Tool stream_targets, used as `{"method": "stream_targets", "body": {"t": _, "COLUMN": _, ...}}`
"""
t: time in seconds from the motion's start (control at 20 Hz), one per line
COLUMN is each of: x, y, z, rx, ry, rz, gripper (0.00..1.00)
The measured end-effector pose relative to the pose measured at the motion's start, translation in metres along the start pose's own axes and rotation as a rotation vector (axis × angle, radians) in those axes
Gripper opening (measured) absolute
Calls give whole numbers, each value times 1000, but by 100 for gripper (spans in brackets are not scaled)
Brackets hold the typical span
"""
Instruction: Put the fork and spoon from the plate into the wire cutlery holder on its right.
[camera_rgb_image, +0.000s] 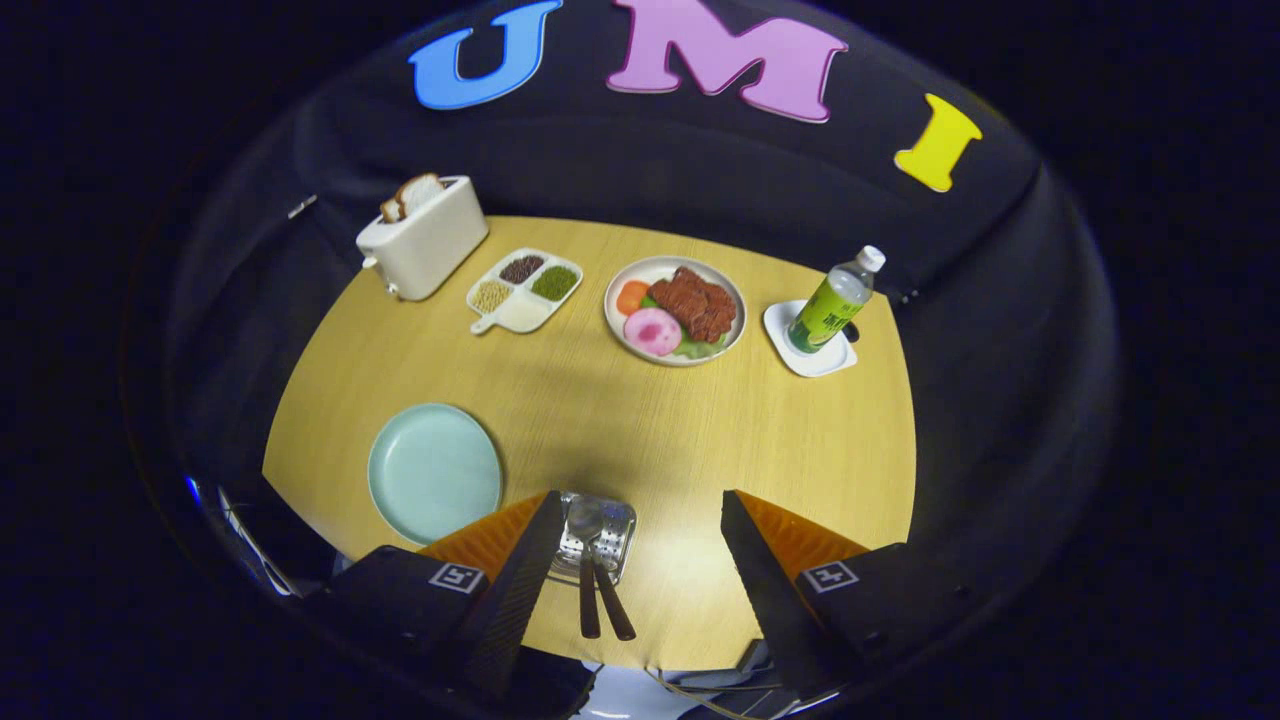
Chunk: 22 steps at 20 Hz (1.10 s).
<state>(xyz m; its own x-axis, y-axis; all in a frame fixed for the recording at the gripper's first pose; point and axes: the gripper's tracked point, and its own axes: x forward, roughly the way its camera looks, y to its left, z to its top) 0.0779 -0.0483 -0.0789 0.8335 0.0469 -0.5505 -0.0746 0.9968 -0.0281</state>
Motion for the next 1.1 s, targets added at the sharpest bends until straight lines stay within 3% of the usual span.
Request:
{"method": "stream_targets", "body": {"t": 0.3, "x": -49, "y": 0, "z": 21, "rx": 36, "ry": -210, "rz": -40, "gripper": 99}}
{"method": "stream_targets", "body": {"t": 0.6, "x": -69, "y": 9, "z": 38, "rx": 87, "ry": -414, "rz": -41, "gripper": 99}}
{"method": "stream_targets", "body": {"t": 1.1, "x": -53, "y": 13, "z": 19, "rx": 9, "ry": -445, "rz": -26, "gripper": 98}}
